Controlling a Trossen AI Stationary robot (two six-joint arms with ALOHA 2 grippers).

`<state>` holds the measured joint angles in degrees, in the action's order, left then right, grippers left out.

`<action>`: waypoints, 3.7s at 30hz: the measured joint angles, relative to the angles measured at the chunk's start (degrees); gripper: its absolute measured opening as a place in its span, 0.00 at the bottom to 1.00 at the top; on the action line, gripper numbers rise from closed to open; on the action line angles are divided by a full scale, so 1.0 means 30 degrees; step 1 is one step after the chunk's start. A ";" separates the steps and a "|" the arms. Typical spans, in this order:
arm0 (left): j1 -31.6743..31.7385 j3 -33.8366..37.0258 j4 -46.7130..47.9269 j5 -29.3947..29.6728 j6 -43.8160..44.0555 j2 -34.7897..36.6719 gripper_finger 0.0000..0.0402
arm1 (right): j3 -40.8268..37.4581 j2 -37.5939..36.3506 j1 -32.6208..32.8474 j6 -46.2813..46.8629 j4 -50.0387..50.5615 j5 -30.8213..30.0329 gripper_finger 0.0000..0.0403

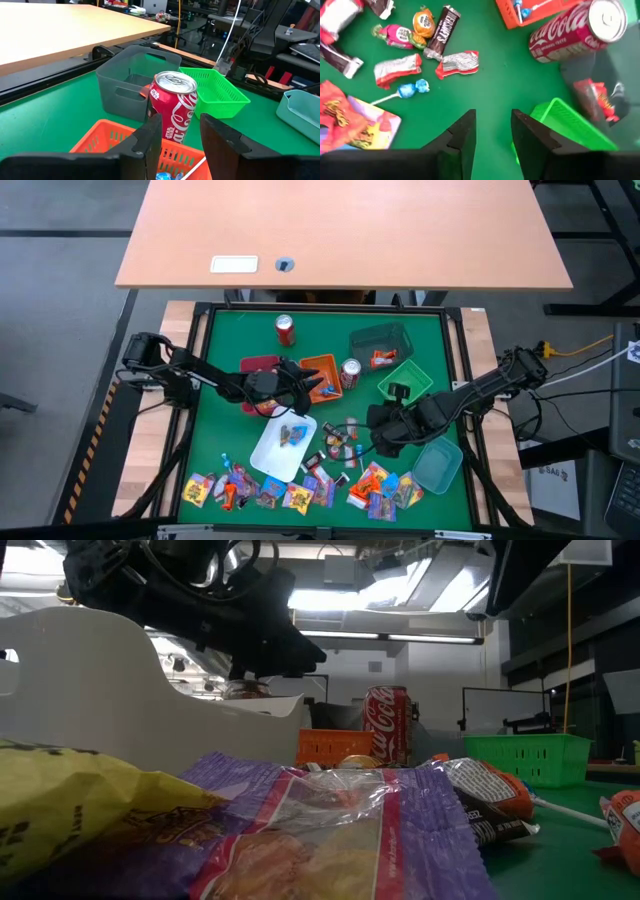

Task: Sort candy
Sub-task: Put the orange candy bar into the black bin

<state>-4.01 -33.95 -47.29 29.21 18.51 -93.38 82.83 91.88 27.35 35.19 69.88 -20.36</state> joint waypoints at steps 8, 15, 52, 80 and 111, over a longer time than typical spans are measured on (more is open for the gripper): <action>-0.0007 0.0007 0.0007 0.0000 -0.0055 0.0000 0.31 | 0.0000 0.0000 0.0000 0.5569 -0.0004 0.0161 0.57; -0.0007 0.0007 0.0035 0.0000 -0.0248 -0.0007 0.31 | 0.0000 0.0706 -0.0007 1.0916 -0.0773 -0.1014 0.73; -0.0044 0.0029 0.0041 -0.0112 -0.0386 -0.0015 0.31 | -0.0022 0.7777 -0.3541 0.9656 -0.5075 0.2163 0.74; -0.0051 0.0029 0.0058 -0.0120 -0.0397 -0.0015 0.31 | 0.0004 0.8823 -0.3501 0.8741 -0.5320 0.2782 0.38; -0.1787 0.0022 -0.0729 -0.0166 -0.3370 0.0807 0.31 | -0.0022 0.2464 -0.3504 -0.0749 0.5399 -0.2088 0.30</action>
<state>-9.37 -33.89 -49.47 28.71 8.40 -90.96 82.76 99.27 16.84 32.95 86.08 -26.62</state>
